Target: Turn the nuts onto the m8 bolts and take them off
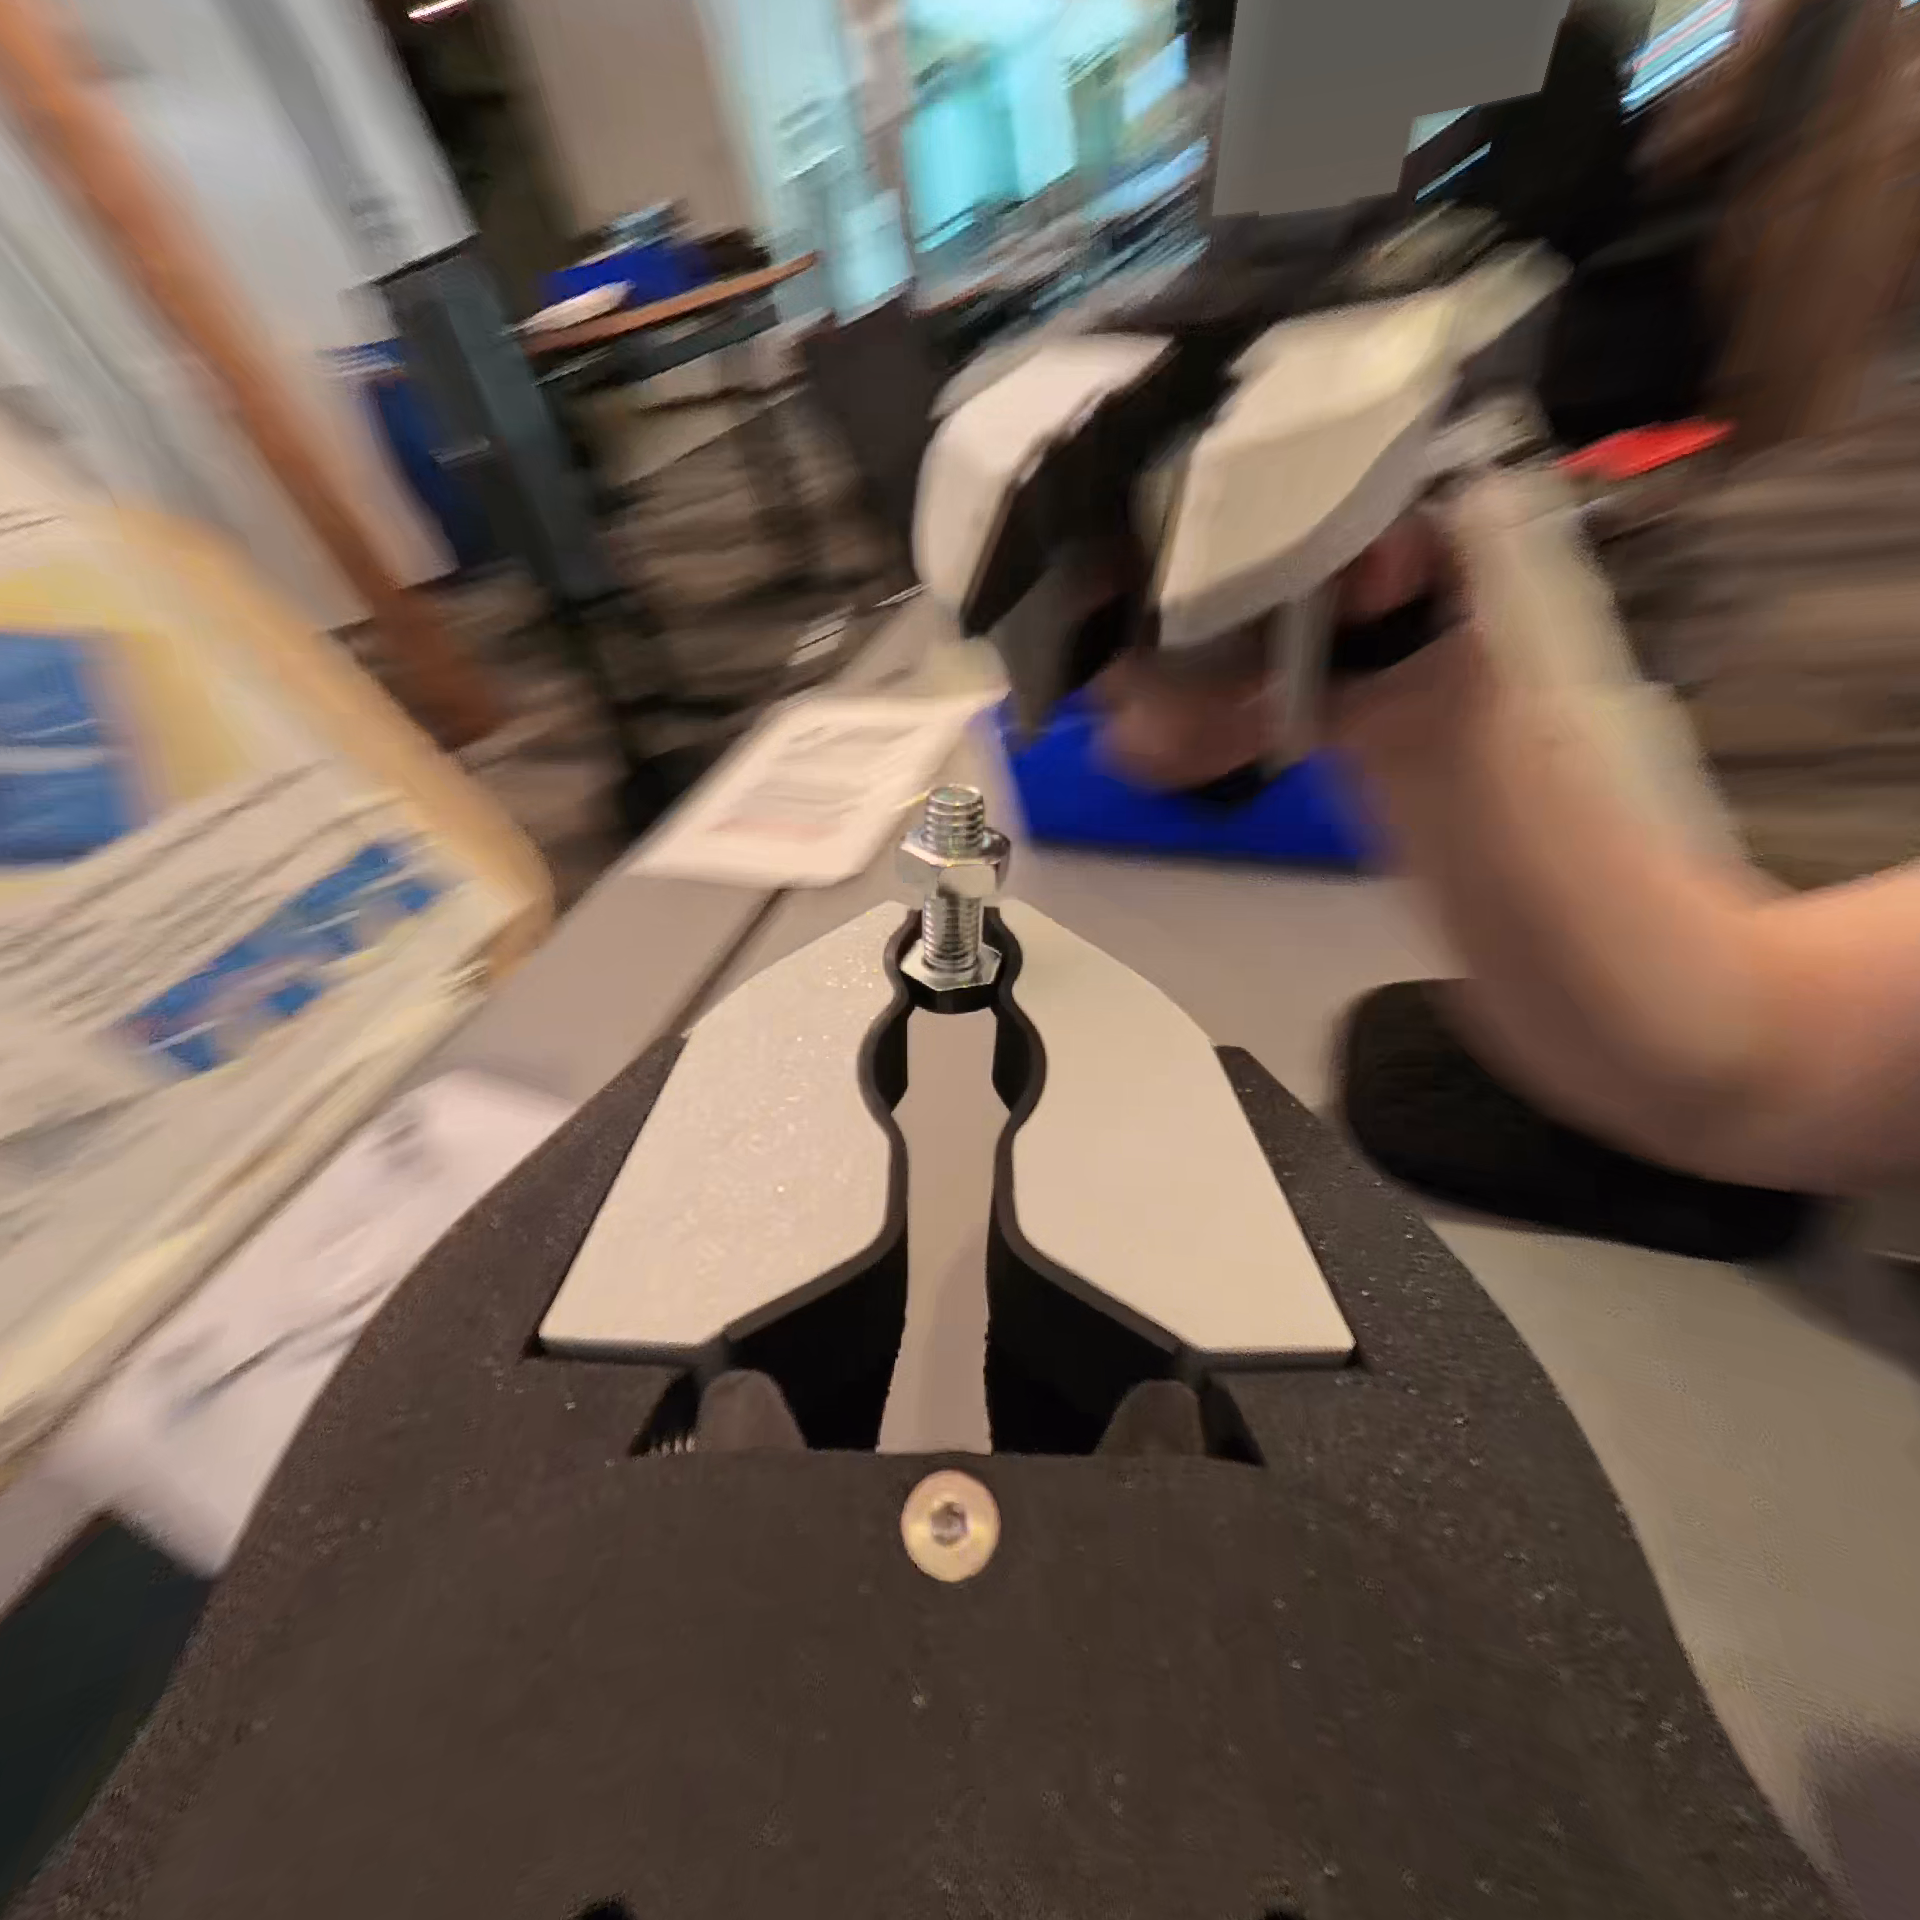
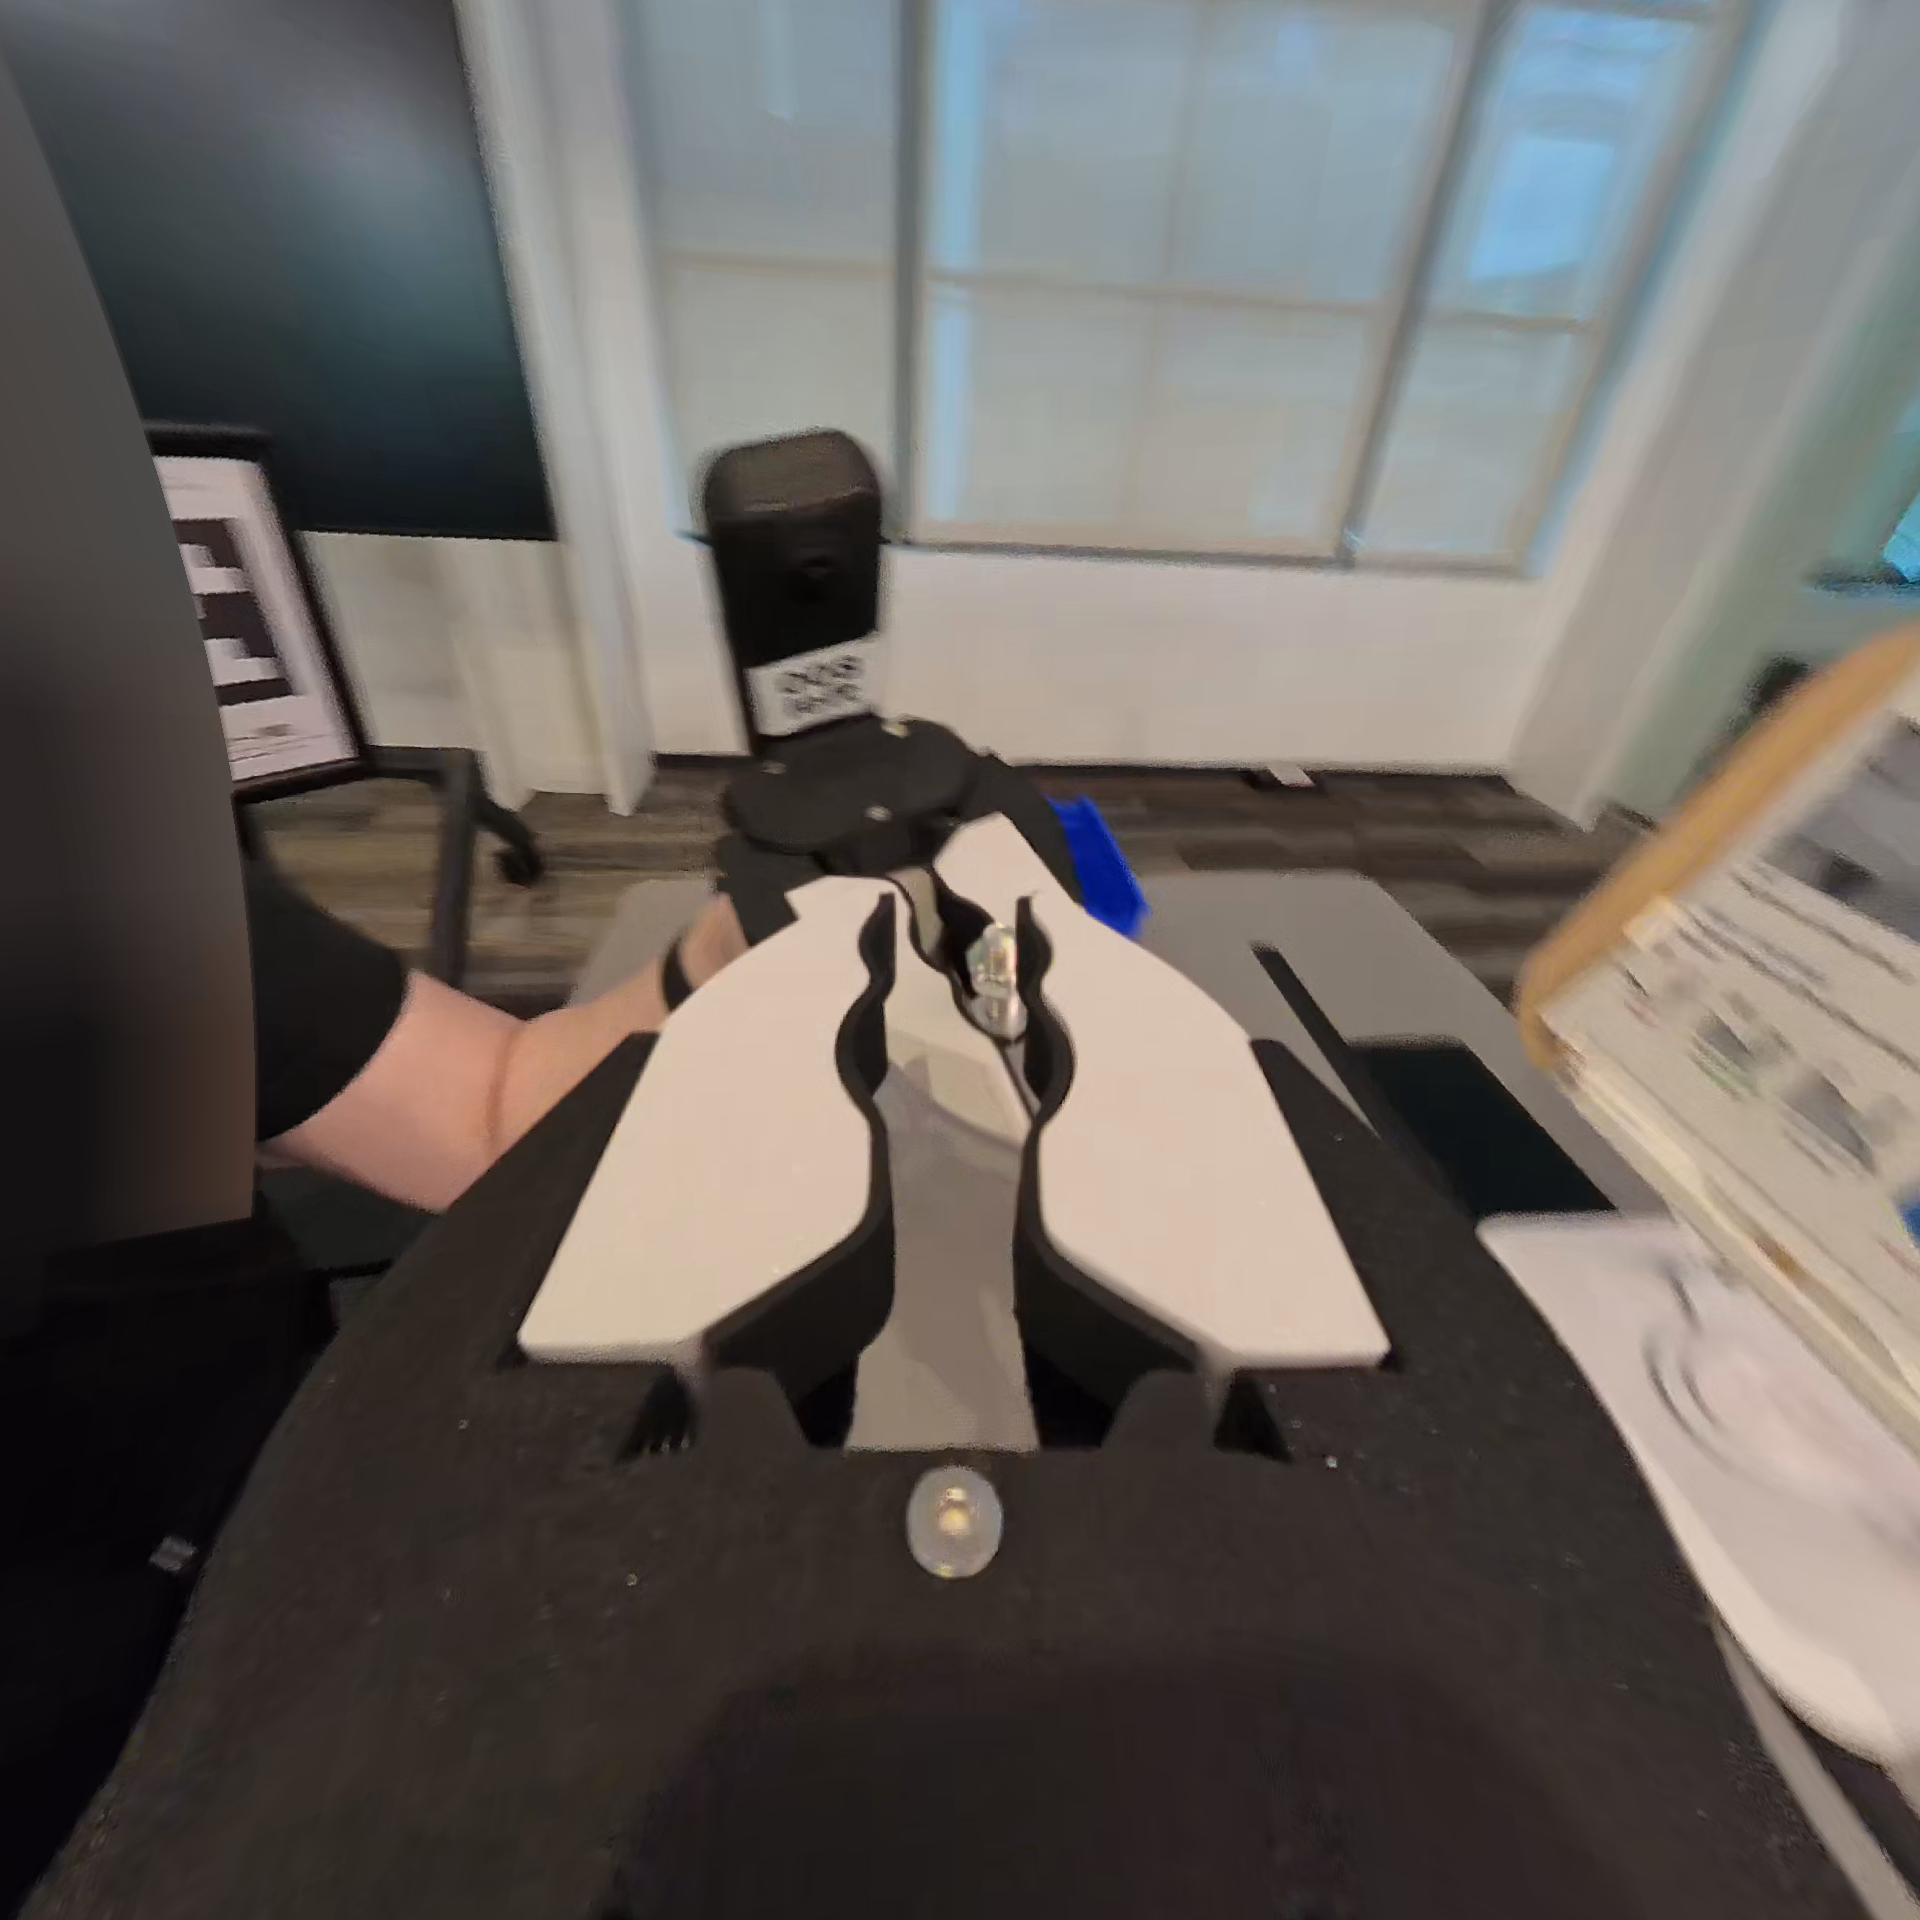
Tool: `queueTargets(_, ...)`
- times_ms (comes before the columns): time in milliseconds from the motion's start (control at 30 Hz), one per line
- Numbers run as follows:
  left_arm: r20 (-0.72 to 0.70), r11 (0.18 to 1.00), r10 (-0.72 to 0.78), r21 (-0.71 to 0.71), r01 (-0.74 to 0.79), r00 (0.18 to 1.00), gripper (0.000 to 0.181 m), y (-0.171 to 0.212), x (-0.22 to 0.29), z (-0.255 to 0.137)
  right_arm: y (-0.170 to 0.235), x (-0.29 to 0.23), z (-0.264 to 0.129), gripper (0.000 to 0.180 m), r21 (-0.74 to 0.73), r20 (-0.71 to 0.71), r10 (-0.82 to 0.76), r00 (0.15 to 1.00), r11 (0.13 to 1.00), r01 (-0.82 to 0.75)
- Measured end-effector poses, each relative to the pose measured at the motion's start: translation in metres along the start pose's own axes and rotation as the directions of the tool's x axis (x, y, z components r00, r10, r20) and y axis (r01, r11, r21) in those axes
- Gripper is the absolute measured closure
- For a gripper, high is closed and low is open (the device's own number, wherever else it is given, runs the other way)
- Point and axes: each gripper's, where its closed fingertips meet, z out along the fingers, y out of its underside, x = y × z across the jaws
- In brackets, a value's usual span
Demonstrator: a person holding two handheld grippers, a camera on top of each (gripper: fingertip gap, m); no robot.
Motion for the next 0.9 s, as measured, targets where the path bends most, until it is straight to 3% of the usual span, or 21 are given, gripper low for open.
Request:
queueTargets(100, 0.168, 0.998, 0.008, -0.068, 0.003, 0.986, 0.170, 0.017, -0.026, 0.010, 0.017, 0.016, -0.008, 0.157, -0.124, -0.155, 0.090, 0.984, 0.986, -0.110)
queueTargets(167, 0.236, 0.997, -0.005, -0.075, 0.024, 0.972, 0.170, 0.023, -0.036, 0.017, 0.021, 0.026, -0.007, 0.159, -0.130, -0.240, 0.129, 0.962, 0.978, -0.164)
queueTargets(300, 0.342, 0.996, 0.012, -0.083, 0.018, 0.940, 0.170, 0.029, -0.048, 0.023, 0.038, 0.048, 0.003, 0.152, -0.180, -0.374, 0.101, 0.922, 0.967, -0.179)
queueTargets(467, 0.346, 0.996, 0.024, -0.088, 0.007, 0.938, 0.170, 0.028, -0.045, 0.026, 0.053, 0.054, 0.015, 0.152, -0.222, -0.376, 0.107, 0.921, 0.954, -0.202)
queueTargets(700, 0.316, 0.998, -0.039, -0.036, 0.053, 0.948, 0.170, 0.020, -0.044, 0.018, 0.051, 0.059, -0.002, 0.157, -0.250, -0.411, 0.061, 0.910, 0.952, -0.177)
queueTargets(900, 0.256, 0.996, -0.085, -0.020, 0.093, 0.963, 0.170, 0.018, -0.038, 0.019, 0.038, 0.039, 0.013, 0.155, -0.190, -0.293, 0.066, 0.954, 0.974, -0.126)
